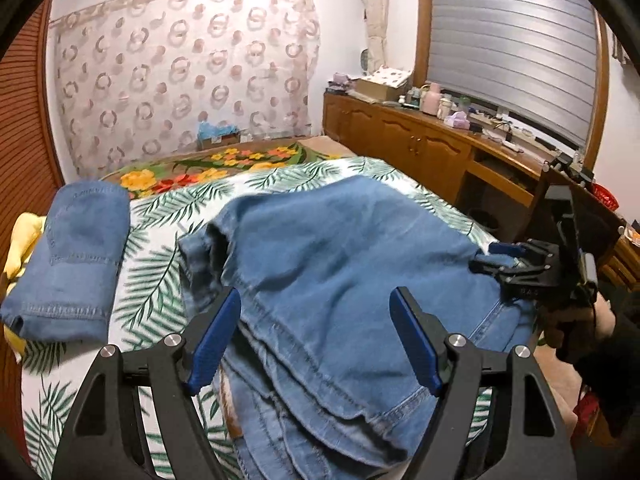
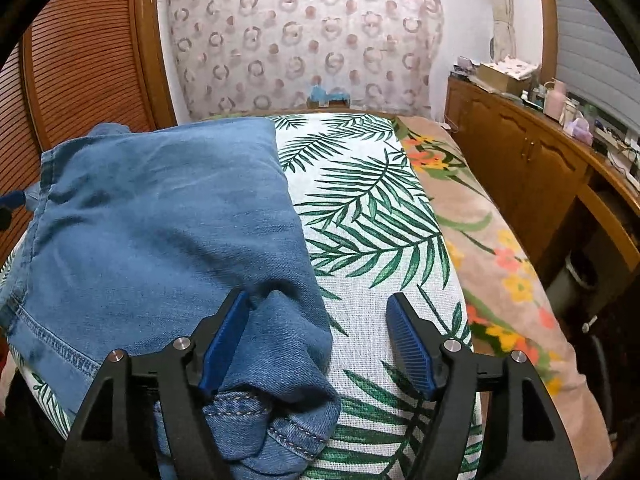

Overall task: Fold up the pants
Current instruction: 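Fold the held leg edge over the jeans with the right gripper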

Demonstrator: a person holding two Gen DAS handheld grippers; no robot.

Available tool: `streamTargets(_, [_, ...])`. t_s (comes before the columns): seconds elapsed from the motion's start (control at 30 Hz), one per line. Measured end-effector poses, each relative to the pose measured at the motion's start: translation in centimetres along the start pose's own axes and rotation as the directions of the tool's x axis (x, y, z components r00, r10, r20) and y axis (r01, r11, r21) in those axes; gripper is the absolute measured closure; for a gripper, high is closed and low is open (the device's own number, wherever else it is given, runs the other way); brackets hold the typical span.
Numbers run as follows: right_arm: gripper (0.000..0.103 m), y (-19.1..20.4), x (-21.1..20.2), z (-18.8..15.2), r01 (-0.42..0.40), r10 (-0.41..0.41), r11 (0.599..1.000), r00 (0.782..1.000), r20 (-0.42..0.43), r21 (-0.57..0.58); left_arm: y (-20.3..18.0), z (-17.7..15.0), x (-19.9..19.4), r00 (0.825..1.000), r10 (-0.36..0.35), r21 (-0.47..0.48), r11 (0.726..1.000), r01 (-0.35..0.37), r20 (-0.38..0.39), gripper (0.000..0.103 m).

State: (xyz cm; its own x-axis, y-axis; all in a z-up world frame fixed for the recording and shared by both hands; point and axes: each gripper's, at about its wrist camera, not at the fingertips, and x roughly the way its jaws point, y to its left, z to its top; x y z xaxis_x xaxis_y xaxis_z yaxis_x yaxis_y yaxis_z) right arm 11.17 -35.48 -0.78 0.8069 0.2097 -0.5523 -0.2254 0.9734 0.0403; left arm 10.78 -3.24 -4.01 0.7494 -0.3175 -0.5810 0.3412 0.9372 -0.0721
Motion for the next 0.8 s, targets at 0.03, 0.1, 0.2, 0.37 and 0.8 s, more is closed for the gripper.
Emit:
streamTargets(0.03, [0.030,-0.1,-0.2,-0.3,-0.001,0.001,1.000,1.000,0.001,0.001,0.0,0.3,0.1,1.000,-0.015,-0.001,1.000,0.015,0.002,0.029])
streamTargets(0.1, [0.030,0.0,-0.4,-0.4,-0.002,0.002,1.000,1.000,0.003,0.002,0.2,1.0,0.5,0.999,-0.044,-0.008,0.999,0.044,0.005,0.031])
streamTargets(0.2, [0.030,0.1,-0.5,-0.4,-0.002,0.002,1.000,1.000,0.002,0.001,0.9,1.8,1.7,0.999,-0.052,-0.017,0.999,0.052,-0.008,0.040])
streamTargets(0.37, [0.030,0.4,-1.6,-0.4,-0.005,0.005,1.000,1.000,0.000,-0.003,2.2,2.3,3.6,0.999,-0.009,-0.022,1.000,0.008,-0.037,0.046])
streamTargets(0.8, [0.038,0.3,-1.8,0.8,-0.057,0.056,0.998,0.997,-0.049,-0.009,3.9,0.6,5.1,0.994,0.042,-0.052,0.998,-0.047,-0.099,0.045])
